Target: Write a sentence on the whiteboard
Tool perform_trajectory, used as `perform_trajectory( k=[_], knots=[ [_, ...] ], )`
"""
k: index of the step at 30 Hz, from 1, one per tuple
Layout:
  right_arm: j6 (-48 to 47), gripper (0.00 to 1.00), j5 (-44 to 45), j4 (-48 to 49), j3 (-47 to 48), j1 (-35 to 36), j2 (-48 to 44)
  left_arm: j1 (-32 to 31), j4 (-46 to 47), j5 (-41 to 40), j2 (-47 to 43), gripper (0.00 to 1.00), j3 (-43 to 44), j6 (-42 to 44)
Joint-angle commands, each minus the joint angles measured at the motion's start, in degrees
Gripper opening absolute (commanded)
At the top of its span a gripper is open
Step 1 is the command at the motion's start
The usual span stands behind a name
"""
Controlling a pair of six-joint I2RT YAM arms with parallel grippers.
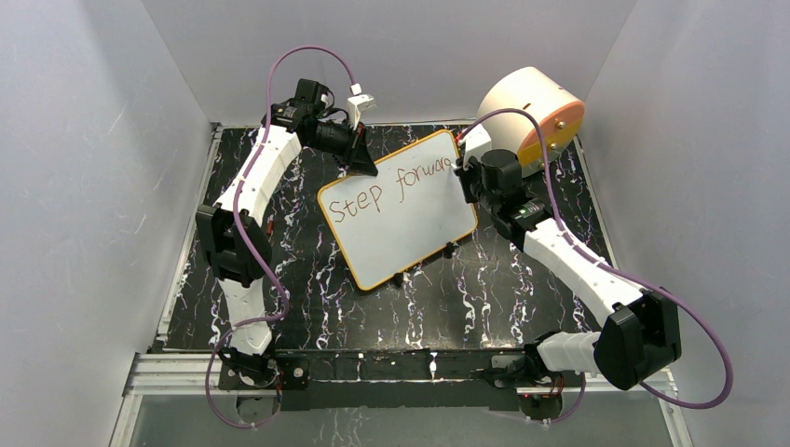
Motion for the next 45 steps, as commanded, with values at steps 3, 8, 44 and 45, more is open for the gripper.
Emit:
perform_trajectory(
  k=[3,8,44,45],
  knots=[
    [0.3,0.00,0.6,6.5,2.2,-0.3,-1.5,-3.3,-4.2,-2.1,1.2,0.00,-2.1,5.6],
    [-0.2,0.00,0.5,7.6,3.5,-0.4,-0.6,-3.3,-4.2,-2.2,1.2,0.00,-2.1,5.6],
    [0.3,0.00,-1.7,0.7,0.8,-0.4,-0.7,-3.4,-4.4,-2.3,1.5,0.00,-1.9,5.7],
    [0.3,0.00,-1.5,0.6,0.6,-0.5,-0.8,-3.4,-4.4,-2.4,1.4,0.00,-1.9,5.7]
  ],
)
